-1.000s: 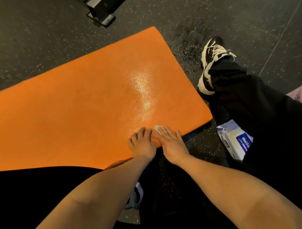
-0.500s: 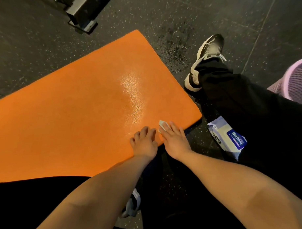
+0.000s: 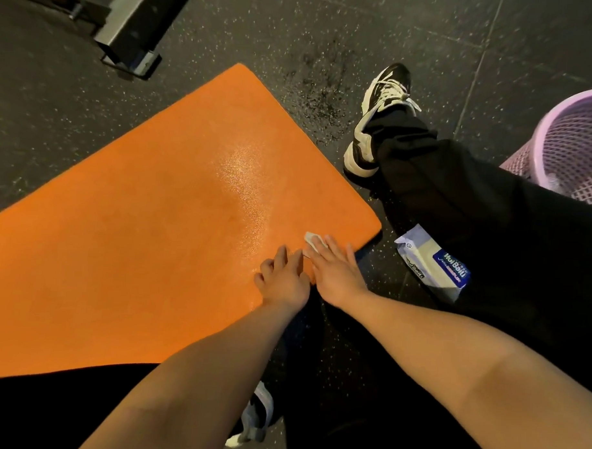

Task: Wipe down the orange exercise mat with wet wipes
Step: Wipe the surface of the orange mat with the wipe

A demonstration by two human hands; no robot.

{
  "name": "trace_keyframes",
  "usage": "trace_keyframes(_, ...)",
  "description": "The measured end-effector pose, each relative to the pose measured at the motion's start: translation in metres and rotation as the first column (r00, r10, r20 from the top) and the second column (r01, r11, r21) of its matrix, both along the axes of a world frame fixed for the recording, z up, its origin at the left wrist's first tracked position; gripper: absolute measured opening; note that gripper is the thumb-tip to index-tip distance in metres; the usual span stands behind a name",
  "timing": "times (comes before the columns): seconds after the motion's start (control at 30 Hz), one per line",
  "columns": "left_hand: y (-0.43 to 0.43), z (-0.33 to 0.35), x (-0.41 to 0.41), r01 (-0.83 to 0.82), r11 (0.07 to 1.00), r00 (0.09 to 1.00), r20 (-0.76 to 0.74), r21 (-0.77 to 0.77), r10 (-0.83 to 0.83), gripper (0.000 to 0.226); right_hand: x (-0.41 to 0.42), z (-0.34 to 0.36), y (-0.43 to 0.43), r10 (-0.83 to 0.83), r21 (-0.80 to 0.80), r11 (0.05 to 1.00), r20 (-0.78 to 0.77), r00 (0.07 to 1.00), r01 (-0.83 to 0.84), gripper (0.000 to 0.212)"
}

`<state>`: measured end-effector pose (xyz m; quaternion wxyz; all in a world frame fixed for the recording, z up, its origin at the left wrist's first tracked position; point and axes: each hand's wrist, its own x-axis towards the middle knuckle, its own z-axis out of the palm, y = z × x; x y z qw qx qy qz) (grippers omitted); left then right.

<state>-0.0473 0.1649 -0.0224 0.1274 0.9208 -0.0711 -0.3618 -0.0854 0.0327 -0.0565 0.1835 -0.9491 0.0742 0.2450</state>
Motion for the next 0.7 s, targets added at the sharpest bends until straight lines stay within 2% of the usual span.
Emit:
trace_keyframes(0.03, -0.001, -0.001, 0.001, -0.002, 1.000, 1.000, -0.009, 0.009, 0.002, 0.058, 0.002, -0.001, -0.009, -0.036, -0.023, 0.999, -0.012, 0.999, 0.036, 0.058)
trace_keyframes(0.1, -0.002, -0.001, 0.002, 0.013, 1.000, 1.000, -0.027, 0.025, -0.012, 0.059, 0.010, -0.002, -0.030, -0.261, -0.047, 0.965, -0.053, 0.964, 0.259, 0.060)
trace_keyframes(0.17, -0.003, -0.001, 0.003, 0.021, 0.999, 0.999, -0.032, 0.031, -0.020, 0.059, 0.020, -0.001, -0.048, -0.513, -0.038, 0.858, -0.116, 0.851, 0.512, 0.064)
trace_keyframes(0.23, -0.004, -0.002, 0.003, 0.004, 1.000, 0.999, -0.032, 0.030, -0.003, 0.060, 0.026, 0.002, -0.049, -0.622, -0.026, 0.780, -0.152, 0.768, 0.626, 0.066)
trace_keyframes(0.27, -0.004, -0.002, 0.003, -0.006, 1.000, 1.000, -0.030, 0.029, 0.007, 0.060, 0.027, 0.003, -0.044, -0.624, -0.016, 0.777, -0.153, 0.766, 0.629, 0.066)
trace_keyframes(0.33, -0.006, -0.003, 0.003, -0.016, 0.999, 1.000, -0.022, 0.030, 0.016, 0.059, 0.021, 0.006, -0.028, -0.536, 0.020, 0.841, -0.114, 0.836, 0.541, 0.065)
trace_keyframes(0.4, -0.007, -0.003, 0.001, -0.021, 0.999, 1.000, -0.015, 0.027, 0.022, 0.058, 0.010, 0.005, -0.013, -0.309, 0.043, 0.950, -0.042, 0.950, 0.311, 0.063)
trace_keyframes(0.47, -0.007, -0.002, 0.001, -0.029, 0.999, 0.999, -0.021, 0.024, 0.030, 0.058, 0.005, 0.000, -0.011, -0.136, 0.054, 0.989, -0.011, 0.991, 0.136, 0.060)
trace_keyframes(0.5, -0.006, -0.002, 0.001, -0.030, 0.999, 0.999, -0.020, 0.021, 0.030, 0.059, 0.007, 0.000, -0.014, -0.134, 0.050, 0.990, -0.006, 0.991, 0.134, 0.059)
trace_keyframes(0.63, -0.005, -0.002, 0.003, -0.033, 0.999, 0.999, -0.009, 0.002, 0.033, 0.060, 0.021, 0.008, -0.025, -0.368, -0.019, 0.930, -0.051, 0.928, 0.368, 0.061)
trace_keyframes(0.7, -0.005, -0.002, 0.002, -0.023, 1.000, 1.000, -0.001, 0.003, 0.023, 0.059, 0.022, 0.011, -0.015, -0.324, -0.013, 0.946, -0.043, 0.945, 0.323, 0.062)
